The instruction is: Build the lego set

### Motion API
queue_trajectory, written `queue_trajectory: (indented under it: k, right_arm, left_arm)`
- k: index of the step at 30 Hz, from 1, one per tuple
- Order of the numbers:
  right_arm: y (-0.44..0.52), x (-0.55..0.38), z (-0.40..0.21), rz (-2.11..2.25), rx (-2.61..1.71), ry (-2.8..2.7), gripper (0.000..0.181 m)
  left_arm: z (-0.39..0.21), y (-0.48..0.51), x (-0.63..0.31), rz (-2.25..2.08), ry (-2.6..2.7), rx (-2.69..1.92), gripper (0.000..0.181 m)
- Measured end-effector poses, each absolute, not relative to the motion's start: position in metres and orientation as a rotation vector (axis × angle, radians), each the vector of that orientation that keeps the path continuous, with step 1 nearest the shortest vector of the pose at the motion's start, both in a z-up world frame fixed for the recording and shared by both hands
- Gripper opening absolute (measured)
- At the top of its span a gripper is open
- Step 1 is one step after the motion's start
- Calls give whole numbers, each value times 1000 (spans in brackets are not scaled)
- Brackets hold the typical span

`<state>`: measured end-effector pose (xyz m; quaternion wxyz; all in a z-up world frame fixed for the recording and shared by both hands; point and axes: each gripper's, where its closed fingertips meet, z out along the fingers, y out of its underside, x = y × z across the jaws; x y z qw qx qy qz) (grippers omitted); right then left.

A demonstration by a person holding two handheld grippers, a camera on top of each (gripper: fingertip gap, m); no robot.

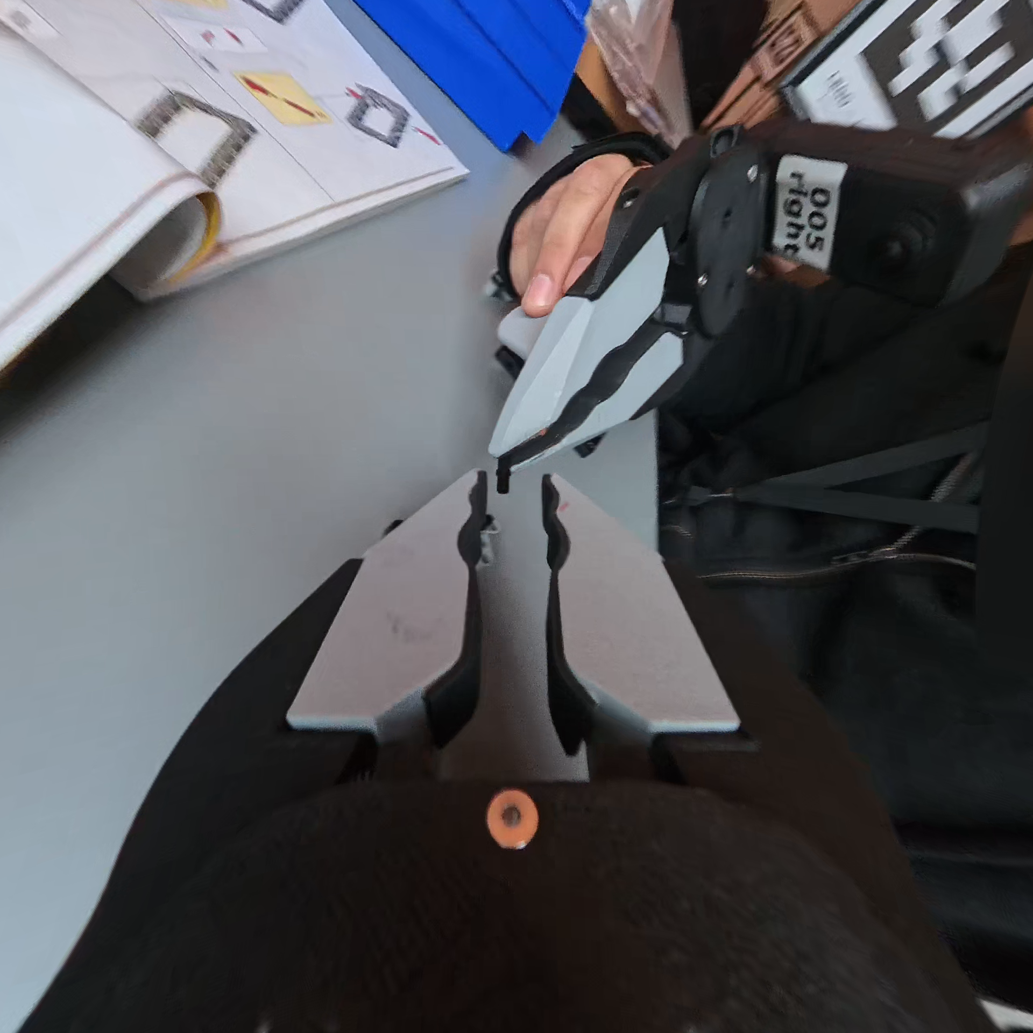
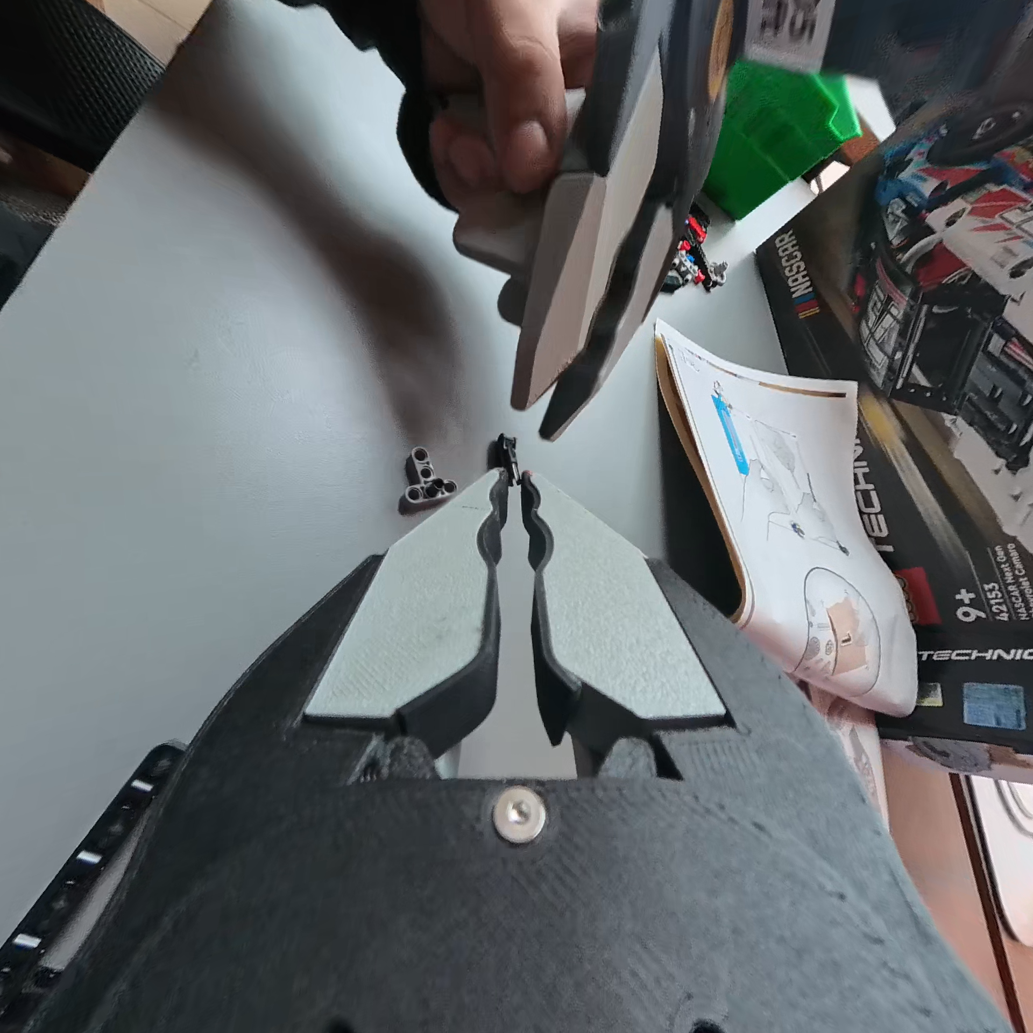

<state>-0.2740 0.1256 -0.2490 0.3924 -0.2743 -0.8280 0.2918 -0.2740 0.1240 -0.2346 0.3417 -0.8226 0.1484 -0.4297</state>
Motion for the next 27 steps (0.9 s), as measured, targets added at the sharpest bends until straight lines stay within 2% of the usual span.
queue_trajectory:
  k: [1, 5, 10, 27]
  right_arm:
    - [127, -275, -251, 734, -708, -2107, 1]
    - [129, -276, -254, 733, -739, -2114, 2]
    - [133, -278, -255, 755, -797, -2106, 2]
    - [136, -279, -252, 781, -849, -2088, 1]
  left_arm:
    - [-237, 125, -277, -1015, 419, -2149, 19]
    - [-251, 126, -281, -477, 642, -2168, 20]
    - [-254, 131, -278, 9, 844, -2077, 7]
    - [-257, 140, -276, 234, 882, -2037, 3]
